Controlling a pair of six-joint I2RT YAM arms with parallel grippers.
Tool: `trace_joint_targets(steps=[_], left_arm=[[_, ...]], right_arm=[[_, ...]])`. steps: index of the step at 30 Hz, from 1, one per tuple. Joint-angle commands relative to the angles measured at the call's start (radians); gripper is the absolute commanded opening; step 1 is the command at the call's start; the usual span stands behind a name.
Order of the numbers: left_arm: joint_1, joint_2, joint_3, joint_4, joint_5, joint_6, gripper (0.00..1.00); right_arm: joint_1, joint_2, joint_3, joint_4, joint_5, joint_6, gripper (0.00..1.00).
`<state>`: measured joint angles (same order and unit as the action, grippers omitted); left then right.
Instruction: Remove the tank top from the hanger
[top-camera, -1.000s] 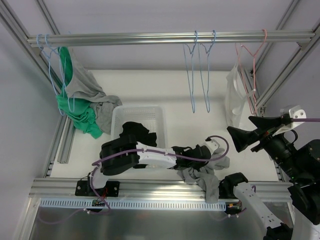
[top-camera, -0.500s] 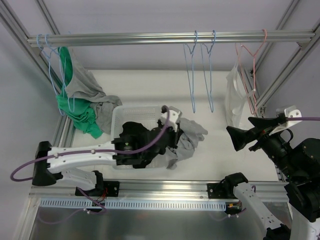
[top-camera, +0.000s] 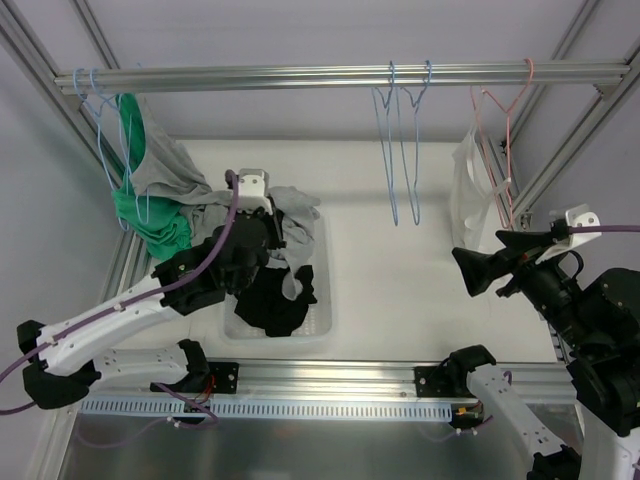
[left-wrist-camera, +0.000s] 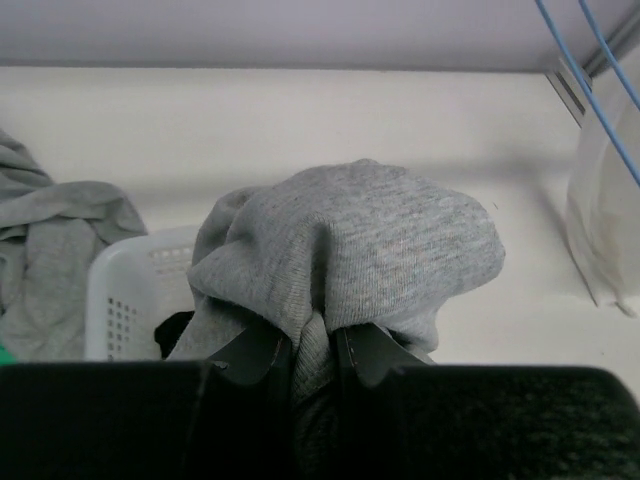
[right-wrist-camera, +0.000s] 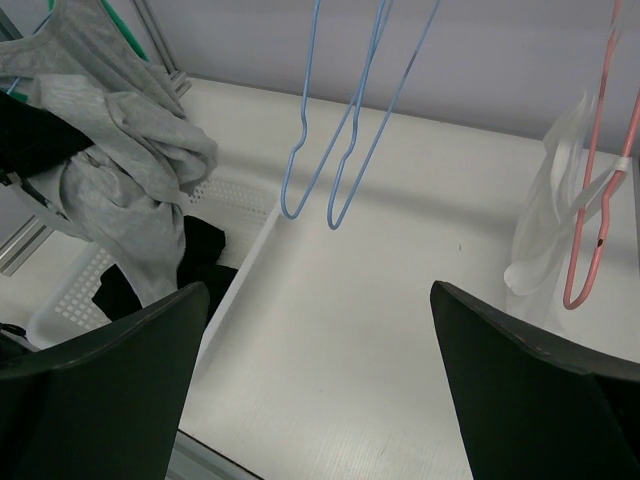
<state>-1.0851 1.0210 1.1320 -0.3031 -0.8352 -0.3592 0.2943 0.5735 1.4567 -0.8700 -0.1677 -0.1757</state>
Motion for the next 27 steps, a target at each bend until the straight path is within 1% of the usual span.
trace_joint_targets(steps=[1, 3, 7, 11, 14, 16, 17, 18, 19, 21, 22, 23, 25, 26, 27], left_arm=[[0.056, -0.088, -0.006, -0.037, -0.021, -0.009, 0.0], [0.105, -0.119, -0.029, -0.056, -0.002, -0.017, 0.0], [0.151, -0.142, -0.106, -0.068, 0.065, -0.075, 0.0], [0.166, -0.113, -0.185, -0.064, 0.125, -0.148, 0.0], [0.18, -0.073, -0.262, -0.065, 0.142, -0.204, 0.0], [0.224, -0.049, -0.29, -0.065, 0.215, -0.228, 0.01], [0.232, -0.036, -0.311, -0.065, 0.234, -0.248, 0.1], [0.237, -0.035, -0.32, -0.065, 0.245, -0.256, 0.33], [0.238, -0.039, -0.327, -0.064, 0.261, -0.259, 0.98], [0.238, -0.065, -0.322, -0.067, 0.271, -0.251, 0.99], [0.238, -0.077, -0.31, -0.079, 0.295, -0.227, 0.99], [0.237, -0.105, -0.26, -0.108, 0.314, -0.224, 0.99], [0.237, -0.137, -0.18, -0.178, 0.384, -0.198, 0.99], [0.237, -0.175, -0.105, -0.235, 0.399, -0.186, 0.99], [0.237, -0.194, -0.069, -0.26, 0.41, -0.173, 0.99]], right_arm=[[0.002, 0.025, 0.036, 0.037, 0.016, -0.01, 1.0], [0.002, 0.032, 0.036, 0.037, 0.013, -0.008, 1.0], [0.003, 0.043, 0.036, 0.037, 0.019, -0.008, 0.99], [0.002, 0.069, 0.039, 0.037, 0.016, -0.011, 0.99], [0.002, 0.095, 0.037, 0.037, 0.005, -0.007, 1.0], [0.002, 0.12, 0.04, 0.039, 0.013, -0.001, 0.99], [0.002, 0.129, 0.044, 0.039, 0.026, 0.001, 0.99], [0.003, 0.14, 0.056, 0.039, 0.077, 0.002, 0.99], [0.003, 0.164, 0.06, 0.037, 0.106, 0.001, 1.0], [0.002, 0.198, 0.074, 0.039, 0.172, -0.021, 0.99], [0.0, 0.244, 0.097, 0.029, 0.204, -0.033, 0.99], [0.0, 0.268, 0.114, 0.023, 0.238, -0.057, 0.99], [-0.017, 0.319, 0.175, -0.01, 0.25, -0.093, 0.99], [-0.027, 0.365, 0.197, -0.021, 0.255, -0.108, 0.99], [-0.04, 0.385, 0.215, -0.029, 0.264, -0.129, 1.0]])
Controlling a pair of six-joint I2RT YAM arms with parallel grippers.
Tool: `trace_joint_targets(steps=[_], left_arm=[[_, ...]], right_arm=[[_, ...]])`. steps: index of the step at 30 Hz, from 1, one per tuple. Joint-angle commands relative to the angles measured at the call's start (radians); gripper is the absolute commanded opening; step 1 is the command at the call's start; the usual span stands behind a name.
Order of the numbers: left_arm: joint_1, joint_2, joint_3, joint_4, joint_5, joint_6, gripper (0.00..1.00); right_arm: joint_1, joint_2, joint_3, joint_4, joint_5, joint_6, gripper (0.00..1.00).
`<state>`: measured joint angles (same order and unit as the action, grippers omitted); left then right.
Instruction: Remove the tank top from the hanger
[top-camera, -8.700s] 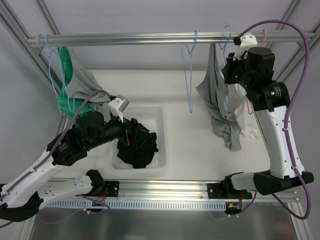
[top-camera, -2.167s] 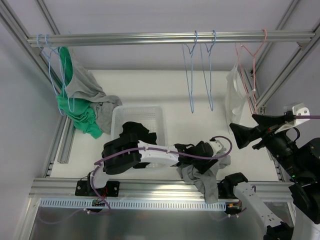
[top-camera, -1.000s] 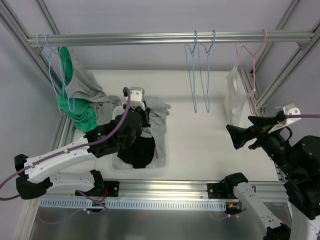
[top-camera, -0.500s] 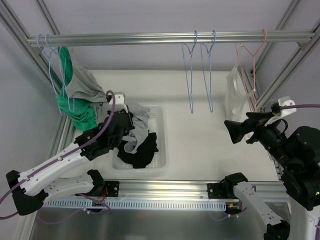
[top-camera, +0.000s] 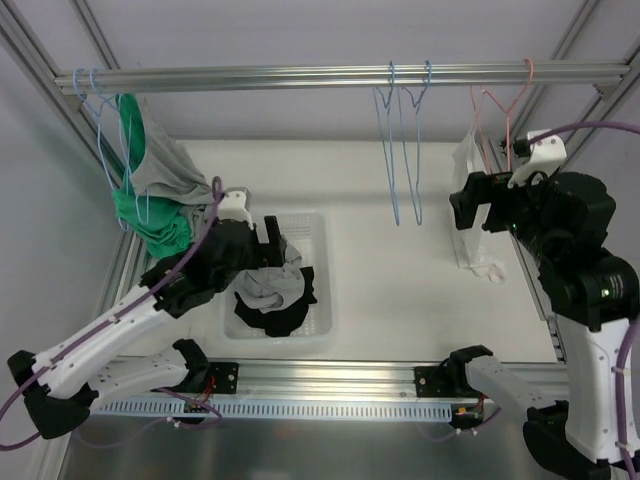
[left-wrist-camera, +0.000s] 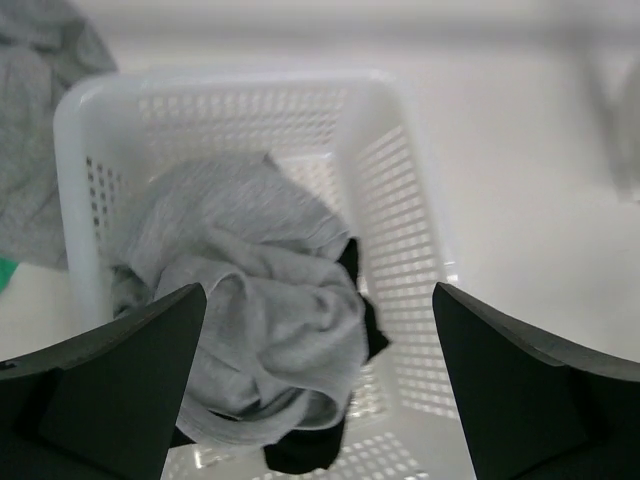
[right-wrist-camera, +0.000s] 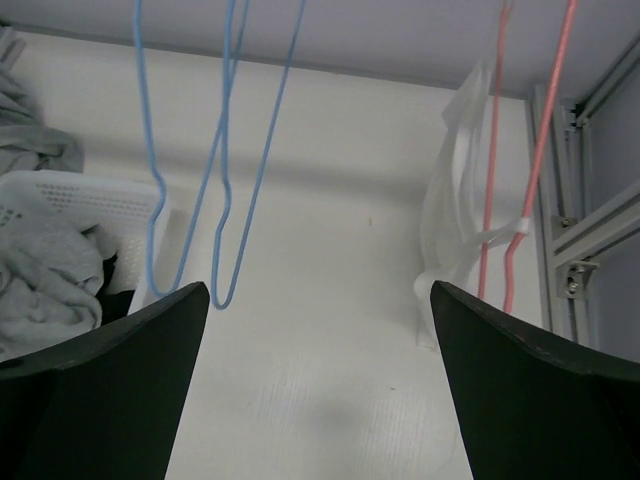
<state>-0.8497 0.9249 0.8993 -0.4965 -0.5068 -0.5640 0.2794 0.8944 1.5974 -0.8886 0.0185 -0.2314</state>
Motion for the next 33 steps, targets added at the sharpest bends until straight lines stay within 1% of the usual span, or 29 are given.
trace_joint_targets(steps=[1, 2, 5, 7, 8, 9, 10, 12, 13, 15, 16, 18, 19, 21, 23, 24, 26, 28, 30, 33], left_arm=[[0.001, -0.119, 0.196, -0.089, 0.086, 0.061, 0.99], [0.001, -0.154, 0.249, -0.13, 0.086, 0.073, 0.99], [0.001, -0.192, 0.315, -0.195, 0.1, 0.11, 0.99], [0.001, -0.202, 0.309, -0.212, 0.138, 0.141, 0.99], [0.001, -0.205, 0.291, -0.212, 0.193, 0.148, 0.99], [0.001, -0.205, 0.28, -0.214, 0.223, 0.153, 0.99], [0.001, -0.212, 0.256, -0.212, 0.252, 0.153, 0.99], [0.001, -0.225, 0.228, -0.212, 0.295, 0.135, 0.99], [0.001, -0.239, 0.205, -0.211, 0.3, 0.116, 0.99], [0.001, -0.247, 0.191, -0.209, 0.31, 0.116, 0.99], [0.001, -0.245, 0.185, -0.208, 0.315, 0.128, 0.99], [0.001, -0.241, 0.182, -0.211, 0.327, 0.141, 0.99], [0.001, -0.235, 0.184, -0.209, 0.346, 0.151, 0.99], [0.001, -0.235, 0.182, -0.209, 0.358, 0.159, 0.99], [0.001, -0.238, 0.178, -0.208, 0.358, 0.161, 0.99], [0.001, -0.238, 0.178, -0.208, 0.356, 0.164, 0.99], [0.001, -0.244, 0.174, -0.208, 0.353, 0.167, 0.99], [0.001, -0.247, 0.174, -0.206, 0.355, 0.173, 0.99], [0.001, -0.247, 0.176, -0.206, 0.356, 0.182, 0.99], [0.001, -0.238, 0.174, -0.205, 0.35, 0.197, 0.99]], right_arm=[[-0.052, 0.08, 0.106, -0.01, 0.077, -0.083, 1.0], [-0.071, 0.115, 0.125, -0.012, 0.071, -0.092, 0.99], [-0.158, 0.187, 0.206, -0.013, 0.031, -0.117, 0.99], [-0.242, 0.224, 0.245, -0.016, -0.075, -0.123, 1.0], [-0.267, 0.244, 0.278, -0.015, -0.156, -0.121, 1.0], [-0.276, 0.282, 0.294, -0.016, -0.182, -0.123, 1.0], [-0.308, 0.303, 0.311, -0.015, -0.187, -0.137, 0.99], [-0.316, 0.346, 0.351, -0.007, -0.143, -0.163, 0.98], [-0.331, 0.392, 0.363, -0.007, -0.137, -0.173, 0.97], [-0.379, 0.467, 0.4, -0.006, -0.178, -0.168, 0.93], [-0.39, 0.489, 0.406, 0.0, -0.189, -0.163, 0.85], [-0.404, 0.527, 0.404, 0.022, -0.17, -0.149, 0.79], [-0.405, 0.552, 0.398, 0.034, -0.161, -0.149, 0.73], [-0.407, 0.574, 0.391, 0.059, -0.132, -0.151, 0.69], [-0.408, 0.595, 0.385, 0.073, -0.161, -0.155, 0.65], [-0.41, 0.601, 0.383, 0.082, -0.178, -0.155, 0.61], [-0.41, 0.612, 0.369, 0.106, -0.202, -0.142, 0.42], [-0.411, 0.615, 0.354, 0.119, -0.213, -0.132, 0.18], [-0.41, 0.607, 0.346, 0.142, -0.238, -0.114, 0.14], [-0.41, 0.583, 0.334, 0.172, -0.259, -0.086, 0.05]])
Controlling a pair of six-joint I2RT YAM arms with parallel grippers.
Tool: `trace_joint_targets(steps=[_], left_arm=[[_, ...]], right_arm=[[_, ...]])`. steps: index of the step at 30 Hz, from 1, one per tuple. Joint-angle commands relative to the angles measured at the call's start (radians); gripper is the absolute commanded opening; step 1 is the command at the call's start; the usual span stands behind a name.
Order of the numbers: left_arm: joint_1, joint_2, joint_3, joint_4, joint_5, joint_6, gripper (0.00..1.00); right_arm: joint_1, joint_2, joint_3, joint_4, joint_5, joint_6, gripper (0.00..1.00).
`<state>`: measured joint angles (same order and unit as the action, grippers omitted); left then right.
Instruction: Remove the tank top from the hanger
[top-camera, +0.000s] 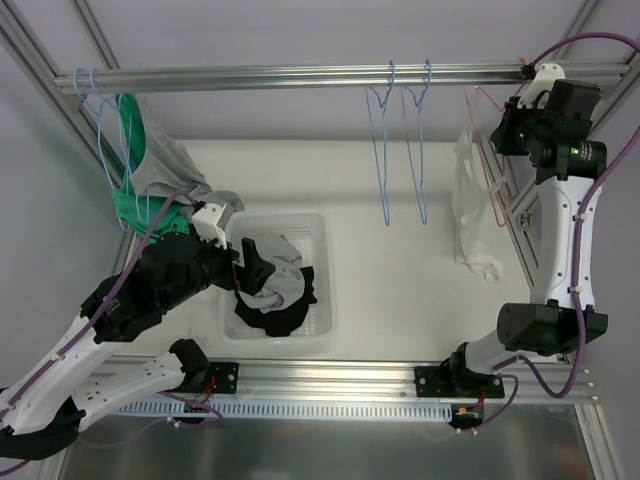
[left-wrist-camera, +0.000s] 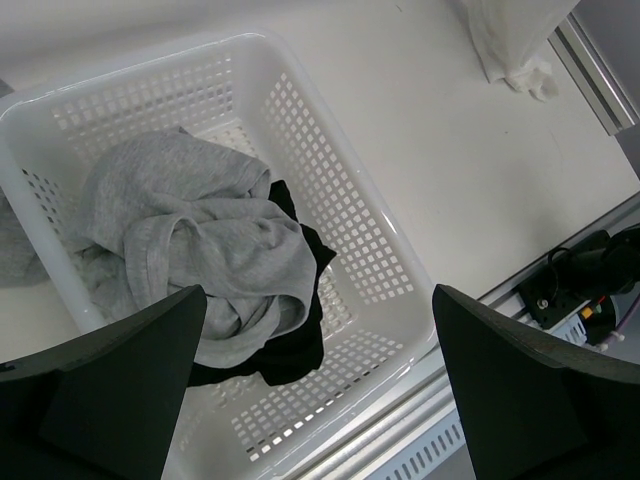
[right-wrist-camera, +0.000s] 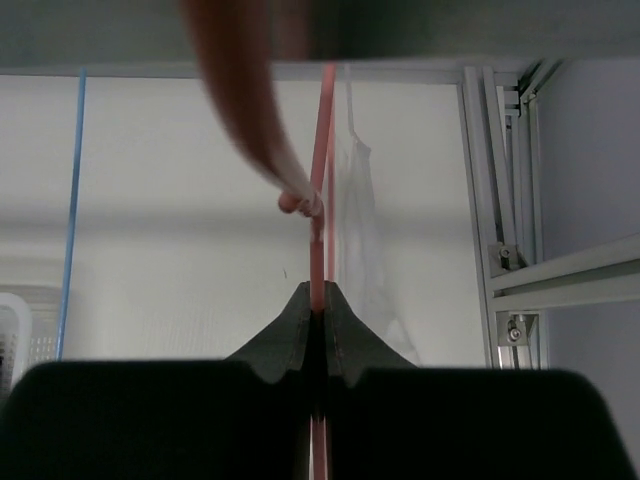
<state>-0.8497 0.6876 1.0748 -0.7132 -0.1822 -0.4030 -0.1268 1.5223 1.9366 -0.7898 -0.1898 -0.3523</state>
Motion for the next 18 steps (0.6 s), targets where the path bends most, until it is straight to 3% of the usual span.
trace_joint_targets(steps=[1, 11, 18], left_arm=[[0.001, 0.006, -0.001, 0.012, 0.024, 0.038, 0.99], [0.001, 0.03, -0.004, 0.027, 0.039, 0.036, 0.99], [0.001, 0.047, 0.043, 0.093, 0.122, 0.029, 0.99]], right_arm=[[-0.004, -0.053, -0.008, 0.081, -0.054, 0.042, 0.0], [-0.004, -0.218, -0.125, 0.29, -0.152, 0.13, 0.0], [-0.004, -0.295, -0.16, 0.267, -0.148, 0.147, 0.0]])
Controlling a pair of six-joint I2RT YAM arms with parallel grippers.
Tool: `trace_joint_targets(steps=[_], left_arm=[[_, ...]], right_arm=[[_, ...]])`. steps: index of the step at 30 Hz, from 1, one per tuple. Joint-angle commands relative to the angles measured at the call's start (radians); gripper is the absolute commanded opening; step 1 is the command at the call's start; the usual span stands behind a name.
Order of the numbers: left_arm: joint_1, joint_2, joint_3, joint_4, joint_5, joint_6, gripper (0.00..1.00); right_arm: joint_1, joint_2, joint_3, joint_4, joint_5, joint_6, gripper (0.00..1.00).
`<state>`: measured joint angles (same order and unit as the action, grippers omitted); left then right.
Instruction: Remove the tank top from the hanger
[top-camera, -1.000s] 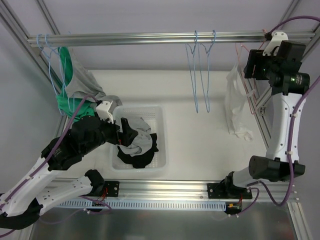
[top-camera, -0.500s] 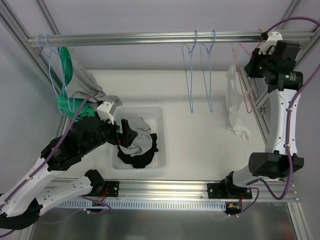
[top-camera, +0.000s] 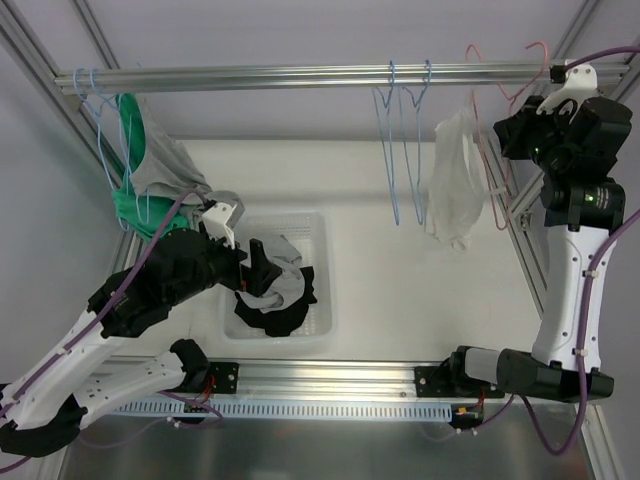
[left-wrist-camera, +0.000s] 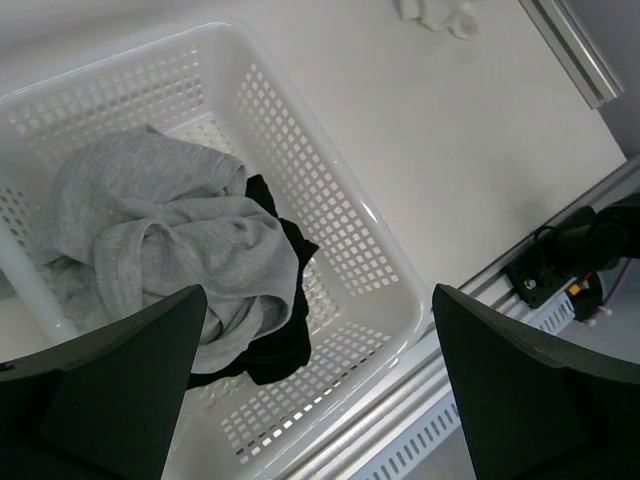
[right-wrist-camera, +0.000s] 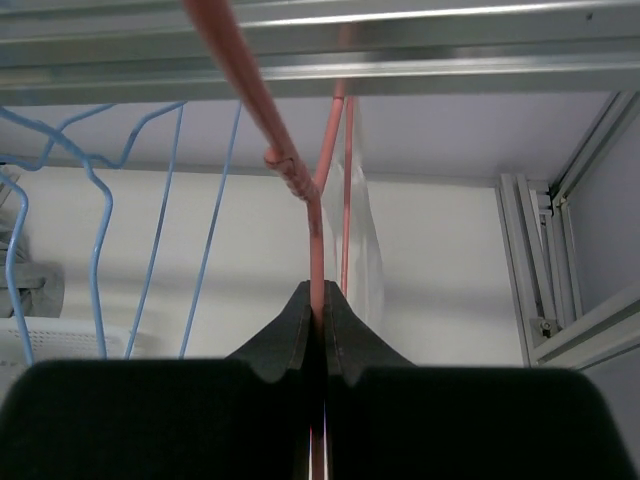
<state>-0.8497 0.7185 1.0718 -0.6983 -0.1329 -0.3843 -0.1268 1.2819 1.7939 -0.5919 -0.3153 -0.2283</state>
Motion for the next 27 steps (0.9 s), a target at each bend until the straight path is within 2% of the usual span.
trace_joint_targets(steps=[1, 5, 8, 9, 11, 13, 15, 16, 18, 19, 24, 27], left_arm=[[0.001, 0.024, 0.059, 0.098, 0.099, 0.01, 0.99], [0.001, 0.09, 0.129, 0.242, 0.283, 0.016, 0.99], [0.0, 0.197, 0.232, 0.336, 0.314, 0.025, 0.99], [-0.005, 0.269, 0.302, 0.368, 0.349, 0.036, 0.99], [-0.02, 0.352, 0.381, 0.387, 0.378, 0.061, 0.99], [-0.079, 0.479, 0.52, 0.396, 0.388, 0.097, 0.99], [-0.142, 0.606, 0.668, 0.398, 0.366, 0.189, 0.99], [-0.21, 0.645, 0.715, 0.398, 0.362, 0.231, 0.99], [-0.256, 0.756, 0.843, 0.401, 0.389, 0.336, 0.99], [-0.268, 0.788, 0.878, 0.399, 0.445, 0.366, 0.99], [-0.288, 0.994, 1.107, 0.427, 0.385, 0.441, 0.99], [-0.29, 1.071, 1.177, 0.44, 0.389, 0.458, 0.99]], right_arm=[[-0.005, -0.076, -0.057, 0.057, -0.018, 0.024, 0.0], [-0.004, -0.203, -0.164, -0.108, -0.02, 0.046, 0.0], [-0.004, -0.364, -0.307, -0.163, -0.027, 0.056, 0.0], [-0.004, -0.463, -0.339, -0.17, -0.016, 0.058, 0.0], [-0.004, -0.545, -0.375, -0.23, 0.008, 0.057, 0.0], [-0.004, -0.634, -0.358, -0.288, 0.019, 0.057, 0.0], [-0.004, -0.685, -0.32, -0.361, 0.036, 0.055, 0.0], [-0.004, -0.72, -0.302, -0.384, 0.039, 0.049, 0.0], [0.021, -0.743, -0.24, -0.437, 0.053, 0.041, 0.0], [0.041, -0.756, -0.219, -0.453, 0.054, 0.046, 0.0], [0.101, -0.777, -0.116, -0.519, -0.001, 0.059, 0.0], [0.125, -0.753, -0.064, -0.548, -0.059, 0.061, 0.0]])
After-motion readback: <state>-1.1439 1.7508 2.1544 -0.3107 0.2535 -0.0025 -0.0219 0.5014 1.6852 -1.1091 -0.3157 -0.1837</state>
